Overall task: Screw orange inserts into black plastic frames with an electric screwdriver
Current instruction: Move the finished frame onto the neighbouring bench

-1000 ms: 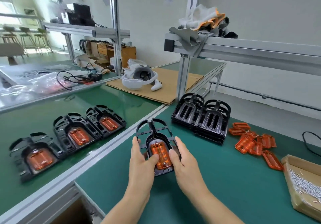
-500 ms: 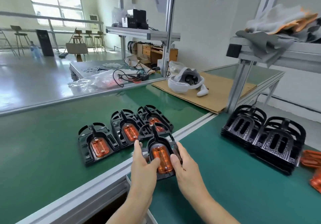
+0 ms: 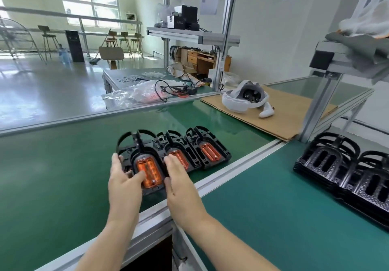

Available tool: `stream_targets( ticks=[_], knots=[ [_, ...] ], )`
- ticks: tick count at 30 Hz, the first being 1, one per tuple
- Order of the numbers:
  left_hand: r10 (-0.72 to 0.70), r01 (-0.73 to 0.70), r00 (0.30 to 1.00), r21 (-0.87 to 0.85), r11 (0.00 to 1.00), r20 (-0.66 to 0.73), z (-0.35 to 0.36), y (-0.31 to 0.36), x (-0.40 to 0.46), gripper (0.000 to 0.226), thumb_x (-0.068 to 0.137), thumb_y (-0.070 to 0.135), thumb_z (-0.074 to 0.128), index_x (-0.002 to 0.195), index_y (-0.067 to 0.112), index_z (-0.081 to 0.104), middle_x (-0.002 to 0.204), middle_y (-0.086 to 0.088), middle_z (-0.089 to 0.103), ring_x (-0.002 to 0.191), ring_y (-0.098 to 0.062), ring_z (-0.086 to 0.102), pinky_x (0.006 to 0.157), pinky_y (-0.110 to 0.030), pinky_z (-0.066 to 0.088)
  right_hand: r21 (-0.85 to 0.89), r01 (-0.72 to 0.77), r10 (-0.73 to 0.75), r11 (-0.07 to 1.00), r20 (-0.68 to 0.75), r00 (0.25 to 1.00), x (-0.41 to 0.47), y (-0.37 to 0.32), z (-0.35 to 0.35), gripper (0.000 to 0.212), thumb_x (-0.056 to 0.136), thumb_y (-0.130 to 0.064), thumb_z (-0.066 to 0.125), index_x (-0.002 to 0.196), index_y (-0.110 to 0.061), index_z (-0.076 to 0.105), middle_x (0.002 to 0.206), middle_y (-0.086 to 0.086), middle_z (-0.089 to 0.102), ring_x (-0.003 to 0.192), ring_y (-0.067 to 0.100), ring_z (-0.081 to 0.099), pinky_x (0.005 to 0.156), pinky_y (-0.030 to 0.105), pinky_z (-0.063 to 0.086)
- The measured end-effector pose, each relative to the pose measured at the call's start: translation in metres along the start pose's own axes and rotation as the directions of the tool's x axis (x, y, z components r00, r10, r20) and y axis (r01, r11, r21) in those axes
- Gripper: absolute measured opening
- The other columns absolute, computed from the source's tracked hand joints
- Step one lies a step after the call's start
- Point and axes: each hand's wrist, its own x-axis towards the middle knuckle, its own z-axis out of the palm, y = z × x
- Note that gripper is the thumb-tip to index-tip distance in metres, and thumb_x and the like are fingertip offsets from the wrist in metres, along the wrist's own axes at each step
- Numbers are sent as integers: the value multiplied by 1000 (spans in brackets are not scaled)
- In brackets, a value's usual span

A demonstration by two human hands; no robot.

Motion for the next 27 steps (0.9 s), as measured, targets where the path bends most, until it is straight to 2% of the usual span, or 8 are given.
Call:
stream_targets(
  ticks=[3,5,8,12,23,27],
  knots=[
    [21,-17,997,65,998,-68,-11,-4,12,84,87,-2,56,149,34,14,150,6,35,127,-21,46,100,-51,44,-112,56,-51,992,49,998,5,-2,14,68,96,8,39,155,-15,15,163,-3,5,148,9,4,111,7,-1],
    [36,-24,994,121,992,-101,-15,-7,16,84,86,-3,55,150,32,13,153,8,28,133,-18,40,105,-50,40,-197,101,-90,975,65,994,5,-1,20,74,92,12,42,155,-13,14,163,2,6,148,13,4,115,16,-4],
    [57,-26,990,223,974,-132,-18,-12,22,84,86,-3,54,151,28,12,156,5,24,139,-17,30,112,-46,31,-289,175,-150,941,105,983,2,0,27,76,88,15,42,155,-10,14,163,6,7,149,15,2,111,18,-17],
    [45,-6,988,258,966,-145,-18,-18,27,83,86,-5,53,152,25,12,156,0,25,140,-20,28,114,-42,27,-356,217,-162,909,178,971,0,-1,34,78,85,16,40,154,-9,13,163,10,6,150,19,-1,108,23,-25],
    [-56,75,994,225,972,-91,-13,-27,42,83,86,-3,53,152,25,9,157,-1,20,142,-22,25,114,-46,27,-519,239,-150,821,208,967,-2,0,39,63,98,-3,30,154,-7,1,163,11,-2,150,25,-8,109,39,-27],
    [-36,61,996,348,936,-77,-7,-32,42,71,94,8,46,152,15,5,159,-4,13,146,-19,11,119,-41,13,-543,207,-107,814,210,972,-2,5,41,61,99,-7,24,154,-7,-2,163,10,-5,149,24,-11,109,38,-27]
  ],
)
